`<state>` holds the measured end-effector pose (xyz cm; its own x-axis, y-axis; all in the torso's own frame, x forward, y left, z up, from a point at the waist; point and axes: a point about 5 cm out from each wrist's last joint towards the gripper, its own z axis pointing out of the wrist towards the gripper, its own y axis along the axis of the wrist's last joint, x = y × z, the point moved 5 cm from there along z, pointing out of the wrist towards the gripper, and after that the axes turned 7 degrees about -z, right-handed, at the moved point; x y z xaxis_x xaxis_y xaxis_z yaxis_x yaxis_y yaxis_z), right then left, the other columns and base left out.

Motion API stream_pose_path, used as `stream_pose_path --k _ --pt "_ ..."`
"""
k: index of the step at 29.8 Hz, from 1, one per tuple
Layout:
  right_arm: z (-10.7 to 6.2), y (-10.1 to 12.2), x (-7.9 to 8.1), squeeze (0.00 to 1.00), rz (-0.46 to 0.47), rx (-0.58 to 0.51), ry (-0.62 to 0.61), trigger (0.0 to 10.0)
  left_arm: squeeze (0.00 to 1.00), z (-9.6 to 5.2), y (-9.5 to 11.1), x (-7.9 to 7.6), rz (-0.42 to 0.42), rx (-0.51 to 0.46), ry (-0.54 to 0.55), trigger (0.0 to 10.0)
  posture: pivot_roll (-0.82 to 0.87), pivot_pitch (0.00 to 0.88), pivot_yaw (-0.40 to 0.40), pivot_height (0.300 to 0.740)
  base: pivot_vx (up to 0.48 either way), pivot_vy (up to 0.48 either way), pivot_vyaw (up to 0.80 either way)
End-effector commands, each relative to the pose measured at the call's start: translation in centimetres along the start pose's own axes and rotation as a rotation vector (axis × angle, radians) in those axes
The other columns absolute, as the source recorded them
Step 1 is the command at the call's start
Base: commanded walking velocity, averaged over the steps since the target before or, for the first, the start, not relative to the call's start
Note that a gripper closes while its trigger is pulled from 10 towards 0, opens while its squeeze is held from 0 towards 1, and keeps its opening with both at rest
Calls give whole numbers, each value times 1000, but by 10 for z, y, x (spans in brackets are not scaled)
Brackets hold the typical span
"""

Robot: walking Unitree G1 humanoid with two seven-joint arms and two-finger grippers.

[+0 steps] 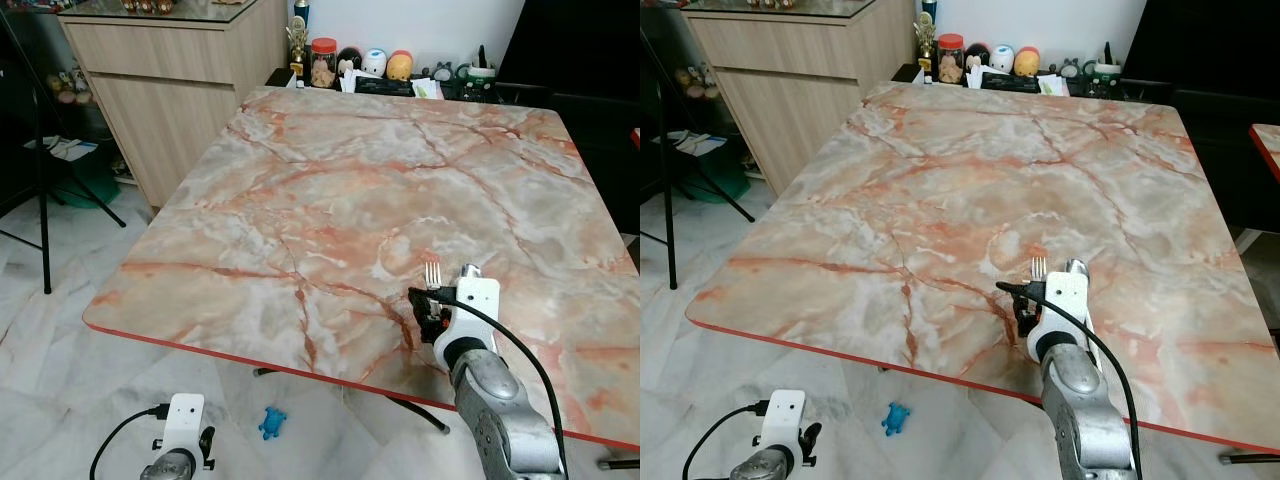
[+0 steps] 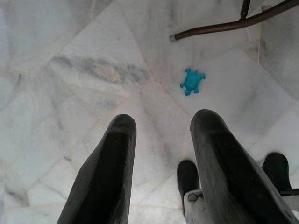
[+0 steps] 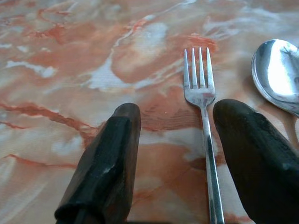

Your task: Setting the table

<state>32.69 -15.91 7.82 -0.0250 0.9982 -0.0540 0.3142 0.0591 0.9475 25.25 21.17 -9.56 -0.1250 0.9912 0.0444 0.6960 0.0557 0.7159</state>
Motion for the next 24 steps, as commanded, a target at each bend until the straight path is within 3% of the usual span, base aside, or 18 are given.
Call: stream_pose_path --k 1,24 --pt "3 -2 -2 0 -3 21 -7 10000 0 -1 -6 0 10 20 -1 10000 -10 50 4 740 0 0 0" --pt "13 -9 -13 0 9 60 -56 10000 0 -1 -7 0 3 23 -3 10000 -2 66 5 740 0 0 0"
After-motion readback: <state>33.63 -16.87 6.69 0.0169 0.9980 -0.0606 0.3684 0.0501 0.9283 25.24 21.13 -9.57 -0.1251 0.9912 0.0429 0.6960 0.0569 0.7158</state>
